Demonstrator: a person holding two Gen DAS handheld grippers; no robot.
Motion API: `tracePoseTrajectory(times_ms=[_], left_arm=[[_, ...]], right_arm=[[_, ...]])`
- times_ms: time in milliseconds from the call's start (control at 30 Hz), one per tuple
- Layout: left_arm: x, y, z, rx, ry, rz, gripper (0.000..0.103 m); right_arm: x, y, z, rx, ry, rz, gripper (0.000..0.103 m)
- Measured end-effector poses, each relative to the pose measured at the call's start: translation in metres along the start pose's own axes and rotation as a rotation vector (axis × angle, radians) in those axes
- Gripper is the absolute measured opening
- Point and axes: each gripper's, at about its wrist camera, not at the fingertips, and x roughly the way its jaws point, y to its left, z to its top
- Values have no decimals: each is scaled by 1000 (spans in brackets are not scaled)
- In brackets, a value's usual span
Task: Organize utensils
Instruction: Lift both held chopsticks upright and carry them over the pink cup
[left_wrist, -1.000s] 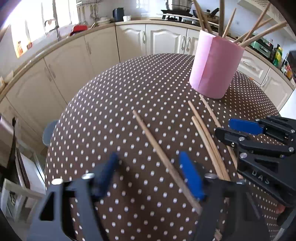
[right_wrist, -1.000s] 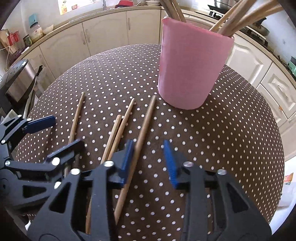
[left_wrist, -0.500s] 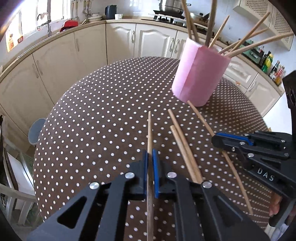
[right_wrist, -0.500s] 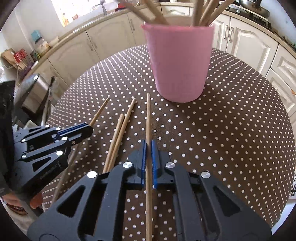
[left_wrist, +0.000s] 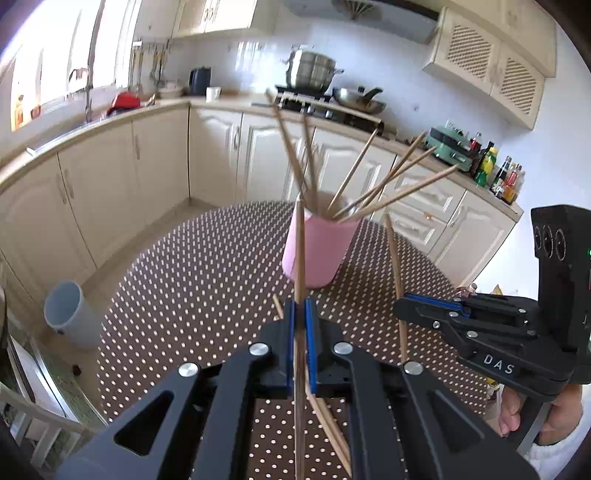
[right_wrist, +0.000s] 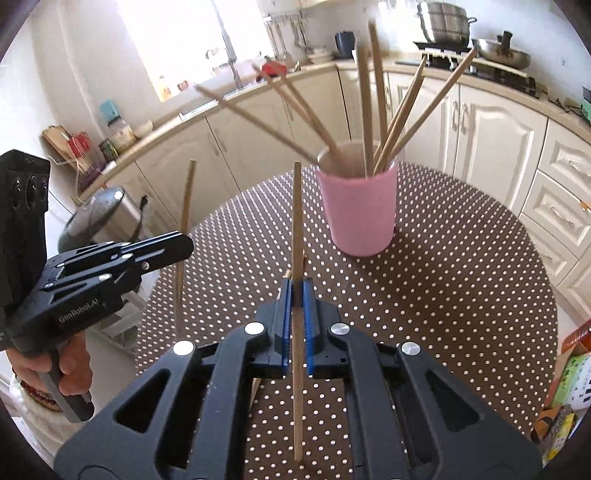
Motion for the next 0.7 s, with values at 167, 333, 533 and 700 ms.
tracePoseTrajectory(times_ms=[167,333,533,700], left_arm=[[-22,-17,5,33,-52,-15,6],[-38,-31,6,62,-93,-7,6],[-45,-42,14,78,-124,-21,6],[-51,-49,34,98,-167,-24,6]], right_arm=[[-21,10,2,-16,-49,-2,6],[-33,15,-1,-27,-91,-17,6],[-52,11,4,-25,-181,-39,6],[-69,8,16,-16,-252,-53,6]])
